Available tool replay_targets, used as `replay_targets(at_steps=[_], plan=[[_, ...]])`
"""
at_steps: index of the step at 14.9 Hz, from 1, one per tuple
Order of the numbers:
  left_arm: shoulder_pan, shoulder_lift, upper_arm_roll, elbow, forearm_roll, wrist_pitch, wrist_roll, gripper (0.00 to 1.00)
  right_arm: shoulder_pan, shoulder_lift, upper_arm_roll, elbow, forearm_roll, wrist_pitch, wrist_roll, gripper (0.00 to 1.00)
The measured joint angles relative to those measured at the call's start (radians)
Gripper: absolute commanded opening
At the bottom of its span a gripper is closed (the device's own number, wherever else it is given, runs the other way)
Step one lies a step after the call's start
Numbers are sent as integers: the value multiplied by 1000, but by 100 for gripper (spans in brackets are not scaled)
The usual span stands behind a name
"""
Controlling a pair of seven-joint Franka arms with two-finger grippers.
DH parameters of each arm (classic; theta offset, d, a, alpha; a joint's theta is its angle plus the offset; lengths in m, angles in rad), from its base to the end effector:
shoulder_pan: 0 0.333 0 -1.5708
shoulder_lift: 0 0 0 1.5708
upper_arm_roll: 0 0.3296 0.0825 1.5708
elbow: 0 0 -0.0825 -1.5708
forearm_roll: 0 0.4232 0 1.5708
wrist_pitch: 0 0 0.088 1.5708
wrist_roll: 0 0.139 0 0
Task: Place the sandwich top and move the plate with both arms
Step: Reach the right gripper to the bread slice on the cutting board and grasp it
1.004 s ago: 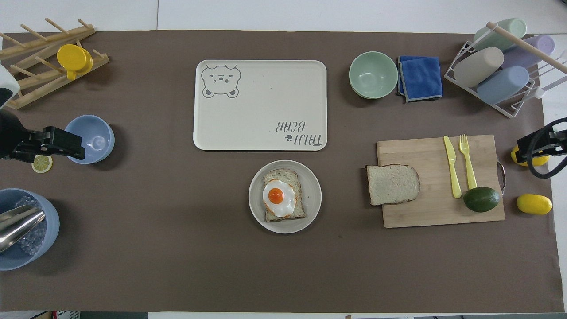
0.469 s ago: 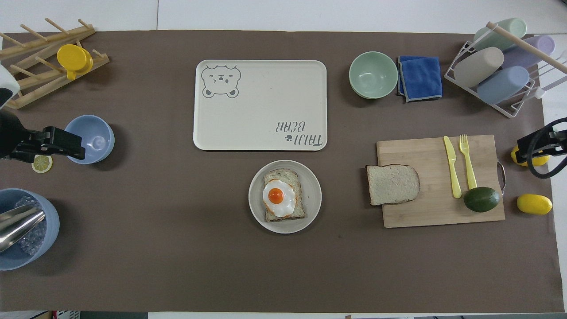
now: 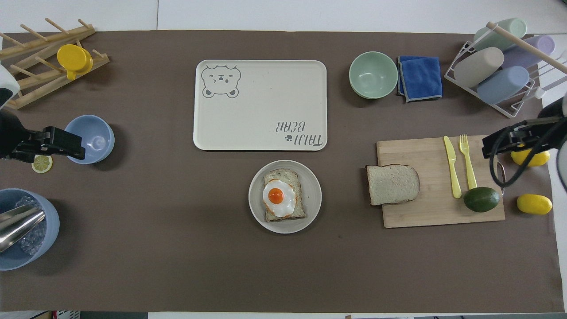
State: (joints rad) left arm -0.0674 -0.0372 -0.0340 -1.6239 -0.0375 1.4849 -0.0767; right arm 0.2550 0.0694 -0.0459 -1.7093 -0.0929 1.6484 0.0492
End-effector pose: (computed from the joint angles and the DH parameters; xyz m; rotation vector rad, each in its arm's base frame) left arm 0.5646 -0.0633 0.5941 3.1101 -0.0403 -0.1629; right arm 0.5948 0.1143 0.5008 3.0140 0.2614 -0.1771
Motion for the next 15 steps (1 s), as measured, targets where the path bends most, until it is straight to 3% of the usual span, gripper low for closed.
replay_targets(at_steps=[6, 12, 15], plan=[[0, 0, 0, 0, 0, 0, 0, 100, 191, 102, 2, -167, -102, 200, 281, 100], [0, 0, 0, 0, 0, 0, 0, 100, 297, 252, 2, -201, -283, 200, 484, 100], [0, 0, 0, 0, 0, 0, 0, 100, 300, 276, -2, -207, -301, 202, 494, 95]])
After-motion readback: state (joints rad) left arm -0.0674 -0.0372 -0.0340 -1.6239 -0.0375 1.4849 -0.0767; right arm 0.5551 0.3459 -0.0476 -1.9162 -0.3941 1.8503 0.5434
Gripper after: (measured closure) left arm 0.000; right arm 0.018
